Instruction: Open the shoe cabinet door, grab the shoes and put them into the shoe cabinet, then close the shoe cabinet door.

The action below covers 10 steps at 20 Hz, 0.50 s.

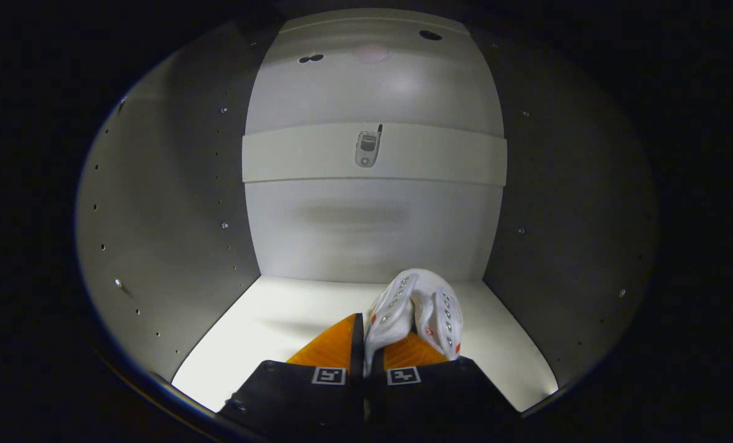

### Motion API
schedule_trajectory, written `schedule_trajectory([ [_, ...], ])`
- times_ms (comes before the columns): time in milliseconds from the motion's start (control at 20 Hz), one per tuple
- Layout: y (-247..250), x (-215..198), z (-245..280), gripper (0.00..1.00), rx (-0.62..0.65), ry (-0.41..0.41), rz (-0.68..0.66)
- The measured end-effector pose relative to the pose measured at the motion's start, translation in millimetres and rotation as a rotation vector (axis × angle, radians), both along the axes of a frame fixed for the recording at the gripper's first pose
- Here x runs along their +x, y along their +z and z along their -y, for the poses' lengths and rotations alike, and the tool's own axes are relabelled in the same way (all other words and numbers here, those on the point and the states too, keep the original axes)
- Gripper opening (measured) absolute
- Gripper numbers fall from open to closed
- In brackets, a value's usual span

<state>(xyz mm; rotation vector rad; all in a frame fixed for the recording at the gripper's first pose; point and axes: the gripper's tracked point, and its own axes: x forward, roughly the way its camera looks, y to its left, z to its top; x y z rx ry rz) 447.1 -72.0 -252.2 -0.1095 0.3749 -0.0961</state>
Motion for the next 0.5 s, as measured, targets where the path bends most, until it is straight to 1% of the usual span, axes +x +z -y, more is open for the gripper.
schedule_trajectory([
  [150, 2, -10, -10, 0.28, -0.008, 0.022, -0.008],
  [250, 7, -18, -17, 0.38, -0.019, 0.029, -0.006],
  [450, 12, -35, -21, 0.55, -0.012, 0.018, -0.011],
  [500, 18, -39, -22, 0.55, -0.006, 0.016, 0.000],
])
